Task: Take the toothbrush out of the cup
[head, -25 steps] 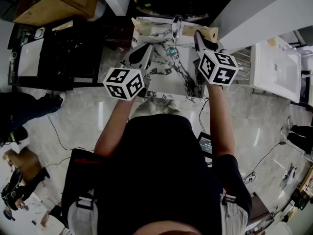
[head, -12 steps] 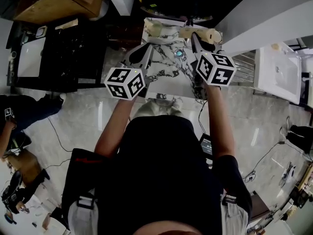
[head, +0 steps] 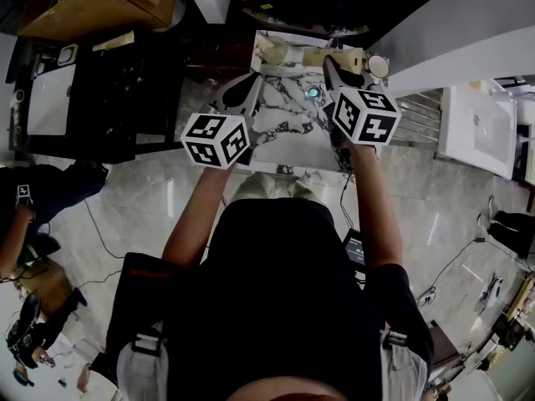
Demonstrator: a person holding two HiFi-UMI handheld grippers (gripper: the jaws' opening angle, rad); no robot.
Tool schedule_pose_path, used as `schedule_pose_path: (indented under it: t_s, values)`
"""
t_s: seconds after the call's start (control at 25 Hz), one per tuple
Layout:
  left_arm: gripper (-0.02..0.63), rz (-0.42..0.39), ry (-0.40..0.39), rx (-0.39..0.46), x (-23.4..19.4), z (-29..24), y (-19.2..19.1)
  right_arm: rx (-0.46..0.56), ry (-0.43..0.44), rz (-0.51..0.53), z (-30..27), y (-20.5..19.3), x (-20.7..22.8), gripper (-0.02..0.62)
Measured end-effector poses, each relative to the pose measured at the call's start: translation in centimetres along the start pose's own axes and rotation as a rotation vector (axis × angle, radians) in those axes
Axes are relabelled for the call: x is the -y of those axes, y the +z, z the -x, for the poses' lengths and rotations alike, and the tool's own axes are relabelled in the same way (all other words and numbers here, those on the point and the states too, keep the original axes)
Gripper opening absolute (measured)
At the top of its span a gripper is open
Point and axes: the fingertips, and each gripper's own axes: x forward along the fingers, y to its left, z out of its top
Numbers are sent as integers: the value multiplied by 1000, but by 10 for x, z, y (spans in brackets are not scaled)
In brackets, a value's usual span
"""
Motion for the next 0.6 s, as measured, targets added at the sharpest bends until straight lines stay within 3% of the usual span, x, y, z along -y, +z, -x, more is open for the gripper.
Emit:
schedule_pose_path:
  t_s: [0.36, 0.52, 0.6]
  values:
    - [17, -4, -67, -63, -18, -19, -12, -53, -2, -5, -27, -16, -5, 64]
    - [18, 0, -38, -77, -35, -29, -17, -76, -8, -8, -37, -21, -3, 64]
    - [50, 12, -29, -88, -43, -35, -22, -86, -11, -15, -41, -24, -1, 64]
